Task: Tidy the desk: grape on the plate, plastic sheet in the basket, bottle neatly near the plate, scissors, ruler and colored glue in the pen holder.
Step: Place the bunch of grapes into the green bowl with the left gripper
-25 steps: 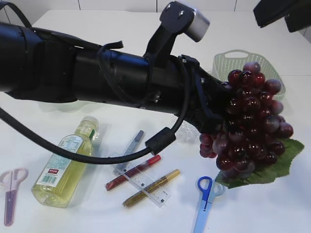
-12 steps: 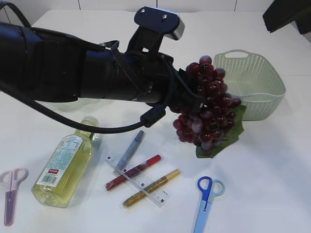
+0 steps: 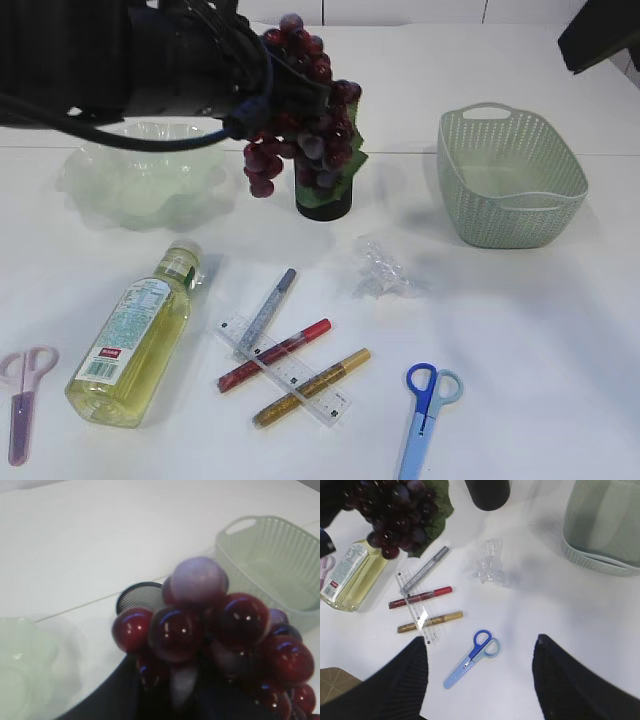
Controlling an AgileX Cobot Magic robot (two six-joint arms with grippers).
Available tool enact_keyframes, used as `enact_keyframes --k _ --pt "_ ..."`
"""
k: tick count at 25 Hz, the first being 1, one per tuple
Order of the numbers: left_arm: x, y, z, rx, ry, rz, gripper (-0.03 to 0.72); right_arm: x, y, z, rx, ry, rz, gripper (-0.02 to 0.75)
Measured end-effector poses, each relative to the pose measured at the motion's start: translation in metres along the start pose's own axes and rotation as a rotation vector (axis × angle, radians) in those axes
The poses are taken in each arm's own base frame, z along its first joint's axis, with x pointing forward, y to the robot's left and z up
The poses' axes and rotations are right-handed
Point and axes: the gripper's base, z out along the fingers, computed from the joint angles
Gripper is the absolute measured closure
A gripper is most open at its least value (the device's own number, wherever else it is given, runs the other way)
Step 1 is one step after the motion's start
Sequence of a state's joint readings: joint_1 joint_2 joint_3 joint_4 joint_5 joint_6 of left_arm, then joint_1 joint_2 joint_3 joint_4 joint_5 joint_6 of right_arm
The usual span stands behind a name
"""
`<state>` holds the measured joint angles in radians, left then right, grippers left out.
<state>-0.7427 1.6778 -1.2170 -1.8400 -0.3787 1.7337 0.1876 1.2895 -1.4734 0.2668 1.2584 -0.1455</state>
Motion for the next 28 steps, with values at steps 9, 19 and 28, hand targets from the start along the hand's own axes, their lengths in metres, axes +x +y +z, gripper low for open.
enact_keyframes --k 9,19,28 --pt "-0.028 0.065 0.002 -0.179 -0.058 -0.107 0.549 0.0 -0.001 0.0 0.006 0.001 0.0 0.226" --pt "-0.032 0.152 0.007 -0.272 -0.097 -0.201 0.549 0.0 -0.001 0.0 0.006 0.001 0.0 0.226" --pt "-0.005 0.197 0.041 -0.248 -0.045 -0.227 0.549 0.0 -0.001 0.0 0.006 0.001 0.0 0.226"
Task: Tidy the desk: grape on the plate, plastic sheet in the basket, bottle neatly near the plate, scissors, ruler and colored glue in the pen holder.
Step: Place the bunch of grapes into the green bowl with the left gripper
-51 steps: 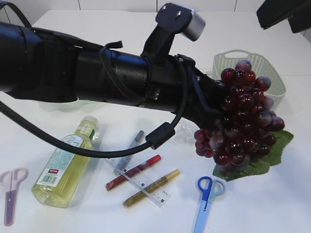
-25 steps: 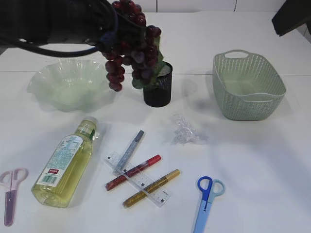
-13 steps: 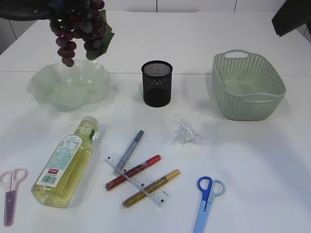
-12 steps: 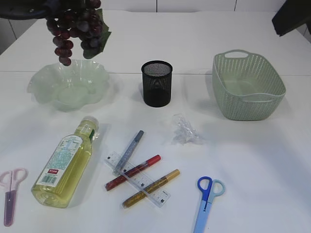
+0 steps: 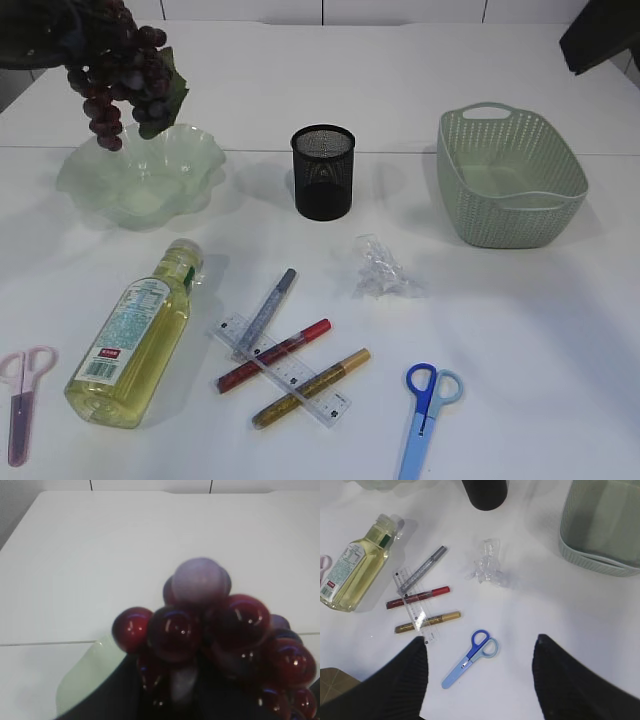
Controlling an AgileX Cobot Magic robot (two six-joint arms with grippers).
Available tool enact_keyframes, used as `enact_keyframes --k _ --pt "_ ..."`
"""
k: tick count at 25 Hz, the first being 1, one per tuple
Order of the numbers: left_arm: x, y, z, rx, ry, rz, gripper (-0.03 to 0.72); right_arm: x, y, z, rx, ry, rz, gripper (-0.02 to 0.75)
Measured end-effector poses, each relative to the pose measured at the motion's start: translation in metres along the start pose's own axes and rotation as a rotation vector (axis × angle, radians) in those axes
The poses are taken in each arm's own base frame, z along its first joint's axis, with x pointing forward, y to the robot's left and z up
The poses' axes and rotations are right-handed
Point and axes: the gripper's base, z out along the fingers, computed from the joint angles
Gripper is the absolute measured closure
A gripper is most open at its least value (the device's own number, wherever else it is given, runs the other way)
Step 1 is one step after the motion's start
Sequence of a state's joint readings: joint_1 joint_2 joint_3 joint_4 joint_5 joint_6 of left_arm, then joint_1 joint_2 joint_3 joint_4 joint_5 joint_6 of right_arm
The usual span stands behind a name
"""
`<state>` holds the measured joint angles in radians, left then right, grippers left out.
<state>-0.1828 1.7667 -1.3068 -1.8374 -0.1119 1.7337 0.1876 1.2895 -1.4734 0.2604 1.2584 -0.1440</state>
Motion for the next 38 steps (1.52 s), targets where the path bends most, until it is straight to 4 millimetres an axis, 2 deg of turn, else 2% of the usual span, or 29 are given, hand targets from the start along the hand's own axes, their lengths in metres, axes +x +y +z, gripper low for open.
enact_keyframes --k 7,12,20,26,38 --pt "0.012 0.004 0.036 -0.015 0.034 -0.003 0.549 0.0 0.0 0.0 0.0 0.0 0.0 0.226" --pt "0.024 0.015 0.06 -0.042 0.065 -0.011 0.549 0.0 0.0 0.0 0.0 0.0 0.0 0.226" --pt "0.049 0.022 0.084 -0.056 0.124 -0.011 0.549 0.0 0.0 0.0 0.0 0.0 0.0 0.226" --pt "0.062 0.024 0.094 -0.06 0.157 -0.011 0.547 0.0 0.0 0.0 0.0 0.0 0.0 0.226" --pt "0.067 0.036 0.098 -0.082 0.168 -0.021 0.508 0.0 0.0 0.0 0.0 0.0 0.0 0.226"
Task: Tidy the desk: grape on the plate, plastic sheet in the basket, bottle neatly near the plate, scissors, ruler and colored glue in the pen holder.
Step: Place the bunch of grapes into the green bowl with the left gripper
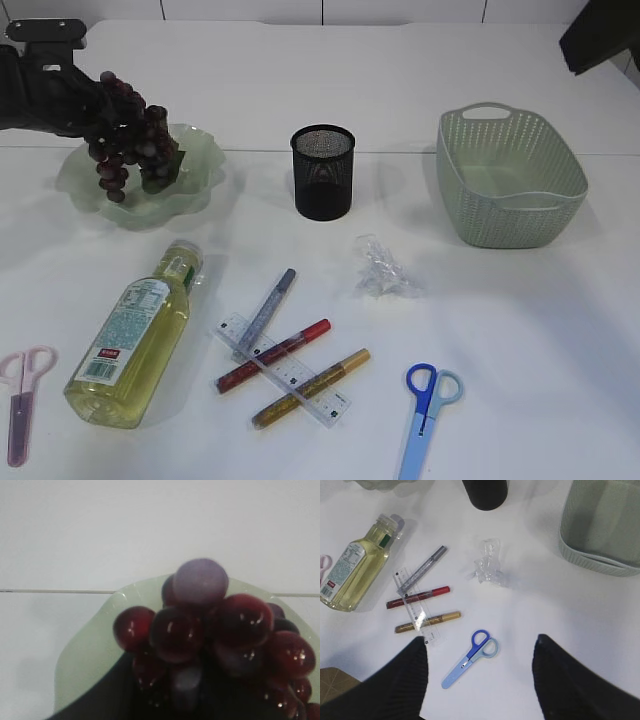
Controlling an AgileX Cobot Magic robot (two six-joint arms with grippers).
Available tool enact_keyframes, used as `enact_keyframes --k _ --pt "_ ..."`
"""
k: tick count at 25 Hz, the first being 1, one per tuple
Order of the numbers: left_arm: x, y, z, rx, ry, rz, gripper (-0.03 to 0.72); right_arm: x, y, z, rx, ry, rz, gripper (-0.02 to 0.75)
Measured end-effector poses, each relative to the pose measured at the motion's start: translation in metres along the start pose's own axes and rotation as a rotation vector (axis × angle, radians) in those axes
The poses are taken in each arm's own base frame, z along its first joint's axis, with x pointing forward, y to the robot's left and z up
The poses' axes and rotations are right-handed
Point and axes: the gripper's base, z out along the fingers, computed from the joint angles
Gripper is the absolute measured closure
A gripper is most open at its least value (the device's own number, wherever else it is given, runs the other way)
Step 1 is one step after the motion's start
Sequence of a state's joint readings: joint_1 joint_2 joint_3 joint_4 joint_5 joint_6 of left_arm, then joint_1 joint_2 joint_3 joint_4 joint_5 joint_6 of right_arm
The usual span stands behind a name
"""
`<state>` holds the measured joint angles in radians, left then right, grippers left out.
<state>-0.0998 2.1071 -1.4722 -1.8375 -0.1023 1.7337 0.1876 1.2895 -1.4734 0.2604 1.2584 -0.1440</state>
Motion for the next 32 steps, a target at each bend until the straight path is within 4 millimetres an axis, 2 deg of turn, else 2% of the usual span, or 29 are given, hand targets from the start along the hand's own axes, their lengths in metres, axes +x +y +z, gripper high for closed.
enact_keyframes --k 14,32 --pt "0.014 0.001 0.011 -0.001 0.036 0.003 0.286 0.0 0.0 0.0 0.0 0.0 0.0 0.226" --pt "0.01 0.002 0.009 -0.02 0.028 0.002 0.266 0.0 0.0 0.0 0.0 0.0 0.0 0.226"
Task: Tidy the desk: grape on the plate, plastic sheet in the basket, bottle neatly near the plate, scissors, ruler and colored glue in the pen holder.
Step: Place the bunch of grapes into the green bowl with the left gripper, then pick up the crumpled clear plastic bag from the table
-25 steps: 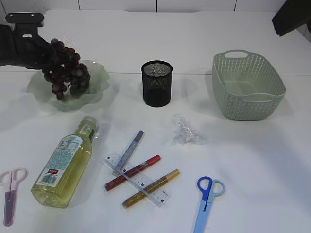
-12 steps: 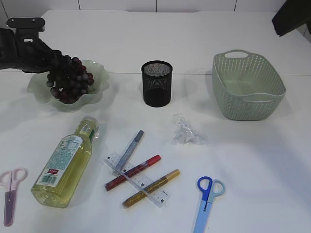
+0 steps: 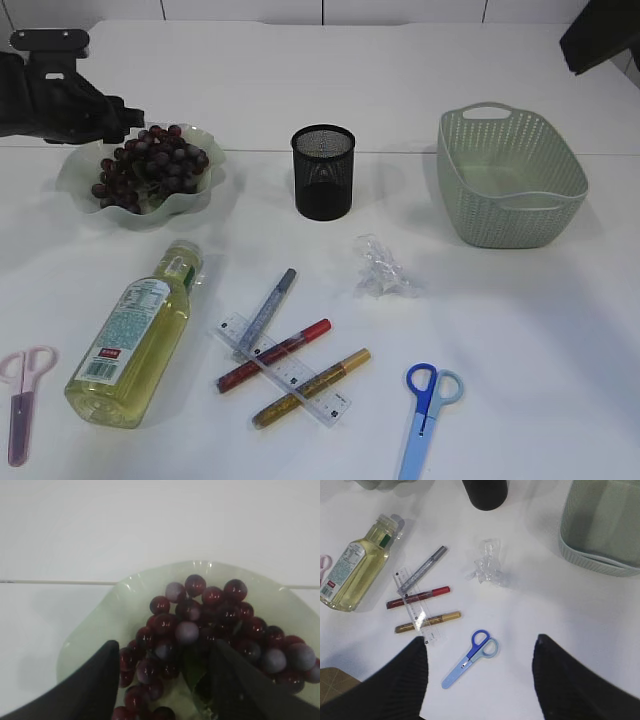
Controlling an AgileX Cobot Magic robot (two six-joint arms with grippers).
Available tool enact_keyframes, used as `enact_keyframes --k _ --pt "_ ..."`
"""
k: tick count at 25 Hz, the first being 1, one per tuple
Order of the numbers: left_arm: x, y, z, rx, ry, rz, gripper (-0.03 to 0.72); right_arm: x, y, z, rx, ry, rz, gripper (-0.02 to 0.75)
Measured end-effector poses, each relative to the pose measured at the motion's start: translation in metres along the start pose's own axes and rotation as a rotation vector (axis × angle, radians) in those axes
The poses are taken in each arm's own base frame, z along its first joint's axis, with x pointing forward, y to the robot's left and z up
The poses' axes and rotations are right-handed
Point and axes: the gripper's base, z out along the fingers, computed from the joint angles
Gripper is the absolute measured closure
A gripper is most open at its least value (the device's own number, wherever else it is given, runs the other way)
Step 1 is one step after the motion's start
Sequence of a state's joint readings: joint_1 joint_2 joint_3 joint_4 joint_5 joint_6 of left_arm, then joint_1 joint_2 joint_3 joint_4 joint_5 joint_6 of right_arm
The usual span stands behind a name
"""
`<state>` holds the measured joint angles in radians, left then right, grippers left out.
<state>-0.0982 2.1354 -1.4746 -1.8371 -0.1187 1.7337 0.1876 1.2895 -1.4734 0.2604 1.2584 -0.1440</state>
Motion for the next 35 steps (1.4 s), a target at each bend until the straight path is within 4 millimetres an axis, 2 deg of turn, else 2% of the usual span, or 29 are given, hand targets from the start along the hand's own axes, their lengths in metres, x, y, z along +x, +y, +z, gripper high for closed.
enact_keyframes --k 5,8,11,14,18,22,28,35 --pt "-0.024 -0.001 -0.022 0.023 -0.069 -0.007 0.267 0.0 0.0 0.0 0.0 0.0 0.0 0.226" --pt "-0.044 -0.008 -0.041 0.102 -0.135 -0.009 0.272 0.0 0.0 0.002 0.0 0.004 0.001 0.226" --pt "-0.06 -0.019 -0.06 0.247 -0.204 0.005 0.295 -0.002 -0.001 0.005 -0.001 0.015 0.004 0.226" --pt "-0.073 -0.038 -0.083 0.469 -0.271 0.078 0.323 -0.003 -0.003 0.013 -0.006 0.034 0.01 0.226" --pt "-0.075 -0.06 -0.118 0.766 -0.268 0.269 0.358 -0.006 -0.005 0.022 -0.013 0.057 0.018 0.226" --pt "-0.065 -0.067 -0.143 0.927 -0.098 0.325 0.367 -0.007 -0.005 0.025 -0.026 0.065 0.025 0.226" --pt "-0.057 -0.057 -0.174 0.879 0.181 0.334 0.367 -0.007 -0.005 0.026 -0.028 0.066 0.027 0.226" --pt "-0.06 -0.035 -0.226 0.65 0.417 0.224 0.368 -0.007 -0.005 0.026 -0.028 0.066 0.027 0.226"
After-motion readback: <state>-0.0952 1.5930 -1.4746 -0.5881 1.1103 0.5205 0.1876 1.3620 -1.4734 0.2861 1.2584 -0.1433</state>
